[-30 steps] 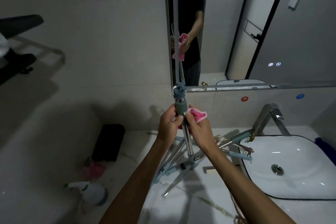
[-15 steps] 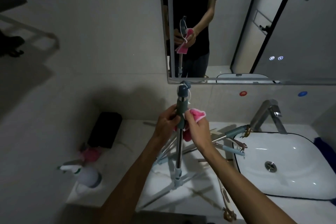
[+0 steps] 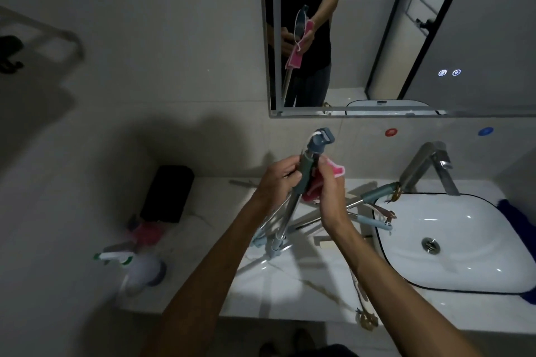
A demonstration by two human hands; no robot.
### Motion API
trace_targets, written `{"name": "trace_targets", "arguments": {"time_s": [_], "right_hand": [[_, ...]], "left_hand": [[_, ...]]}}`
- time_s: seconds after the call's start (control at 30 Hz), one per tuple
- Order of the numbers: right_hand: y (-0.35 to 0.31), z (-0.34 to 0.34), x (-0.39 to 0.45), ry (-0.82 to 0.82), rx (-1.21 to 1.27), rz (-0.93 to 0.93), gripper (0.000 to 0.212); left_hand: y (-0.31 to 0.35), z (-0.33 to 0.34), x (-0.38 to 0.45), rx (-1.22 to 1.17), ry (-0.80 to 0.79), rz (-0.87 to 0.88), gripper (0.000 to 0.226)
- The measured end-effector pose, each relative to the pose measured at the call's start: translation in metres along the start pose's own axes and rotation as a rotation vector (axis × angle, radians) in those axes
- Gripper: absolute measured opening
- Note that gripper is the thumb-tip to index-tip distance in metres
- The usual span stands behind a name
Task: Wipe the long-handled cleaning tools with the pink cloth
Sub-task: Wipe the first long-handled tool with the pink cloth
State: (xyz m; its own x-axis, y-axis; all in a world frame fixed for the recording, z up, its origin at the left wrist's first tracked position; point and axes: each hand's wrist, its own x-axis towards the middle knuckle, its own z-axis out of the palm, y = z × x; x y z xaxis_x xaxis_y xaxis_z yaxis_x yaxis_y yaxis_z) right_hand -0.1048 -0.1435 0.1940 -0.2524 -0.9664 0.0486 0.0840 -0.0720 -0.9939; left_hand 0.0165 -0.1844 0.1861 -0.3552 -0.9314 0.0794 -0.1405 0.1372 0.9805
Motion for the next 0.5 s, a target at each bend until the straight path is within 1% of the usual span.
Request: {"name": "trace_targets", "arguments": {"time_s": [0.07,0.17,0.23,0.3,0.4,0.5], "right_hand": [[0.007,-0.002,-0.003,0.010,-0.011,0.054,0.072],[0.012,-0.002,-0.007,-0.026,0.031,0.150,0.077],[0.009,0.000,-0.007,-0.065,0.081,0.169,0.070],[0.008,0.003,-0.003,-0.076,0.095,0.168,0.062],[0.009,0.011,0.006,-0.061,0.074,0.092,0.055],[0.012,0.015,0.015,-0.015,0.198,0.061,0.048]], "left_hand": [[-0.009,0.007,-0.005,-0.006,0.022,-0.018,0.040],[-0.027,0.010,-0.006,0.132,0.159,0.019,0.040],[-0.025,0.008,-0.006,0.163,0.246,0.045,0.040],[-0.010,0.007,-0.004,0.151,0.298,0.114,0.039],[0.010,0.003,0.005,0.147,0.302,0.202,0.039],[0.015,-0.003,0.013,0.214,0.297,0.201,0.037]]}}
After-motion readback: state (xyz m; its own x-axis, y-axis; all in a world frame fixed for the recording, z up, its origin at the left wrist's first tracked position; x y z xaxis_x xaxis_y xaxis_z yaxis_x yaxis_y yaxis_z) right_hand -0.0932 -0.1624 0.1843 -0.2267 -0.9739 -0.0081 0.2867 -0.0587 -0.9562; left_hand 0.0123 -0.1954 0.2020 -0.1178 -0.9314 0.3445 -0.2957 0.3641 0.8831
